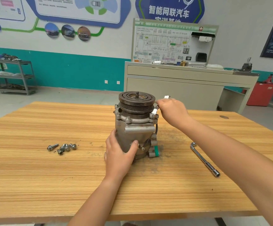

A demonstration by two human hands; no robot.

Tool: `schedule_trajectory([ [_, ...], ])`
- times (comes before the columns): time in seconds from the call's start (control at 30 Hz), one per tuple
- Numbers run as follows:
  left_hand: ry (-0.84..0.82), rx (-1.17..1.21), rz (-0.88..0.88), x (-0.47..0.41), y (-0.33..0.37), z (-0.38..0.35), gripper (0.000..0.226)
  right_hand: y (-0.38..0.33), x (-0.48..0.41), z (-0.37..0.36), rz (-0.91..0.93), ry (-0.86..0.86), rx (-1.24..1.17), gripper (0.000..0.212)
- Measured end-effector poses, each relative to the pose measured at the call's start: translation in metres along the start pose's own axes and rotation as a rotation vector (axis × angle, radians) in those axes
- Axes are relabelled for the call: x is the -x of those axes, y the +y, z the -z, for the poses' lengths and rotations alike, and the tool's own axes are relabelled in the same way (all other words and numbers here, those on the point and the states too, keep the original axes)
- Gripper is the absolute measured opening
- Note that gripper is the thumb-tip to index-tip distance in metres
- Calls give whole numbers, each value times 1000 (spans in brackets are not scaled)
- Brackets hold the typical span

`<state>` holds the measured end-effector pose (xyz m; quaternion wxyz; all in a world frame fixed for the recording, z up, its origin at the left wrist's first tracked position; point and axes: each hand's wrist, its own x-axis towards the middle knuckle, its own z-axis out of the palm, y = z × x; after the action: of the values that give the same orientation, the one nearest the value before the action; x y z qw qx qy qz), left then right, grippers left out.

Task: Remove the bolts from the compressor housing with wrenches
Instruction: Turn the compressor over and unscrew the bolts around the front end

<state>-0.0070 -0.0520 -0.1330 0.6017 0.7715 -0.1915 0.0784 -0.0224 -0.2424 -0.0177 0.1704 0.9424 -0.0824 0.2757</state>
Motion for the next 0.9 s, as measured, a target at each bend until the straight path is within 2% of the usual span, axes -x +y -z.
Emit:
schedule_trajectory([
  [0.13, -3, 10, -2, -1, 0, 0, 81, 5, 31, 17, -224, 124, -370, 33],
  [0.2, -2, 10, -1, -1, -1, 0, 82, 3, 52, 30, -240, 165, -482, 37],
  [0.3, 2, 16, -2, 0, -1, -1, 82, -2, 80, 49, -143, 56, -297, 44],
  [0.43, 4, 18, 1, 0, 0, -1, 82, -11, 91, 67, -135, -143, 7, 53],
  [0.7, 9, 12, 0, 0, -1, -1, 81, -47, 75, 100, -67, -316, 268, 54],
  [0.8, 16, 15, 0, 1, -1, -2, 80, -71, 68, 103, -108, -453, 213, 62],
  [0.9, 17, 23, -1, 1, 0, 0, 80, -69, 66, 102, -32, -454, 267, 58],
])
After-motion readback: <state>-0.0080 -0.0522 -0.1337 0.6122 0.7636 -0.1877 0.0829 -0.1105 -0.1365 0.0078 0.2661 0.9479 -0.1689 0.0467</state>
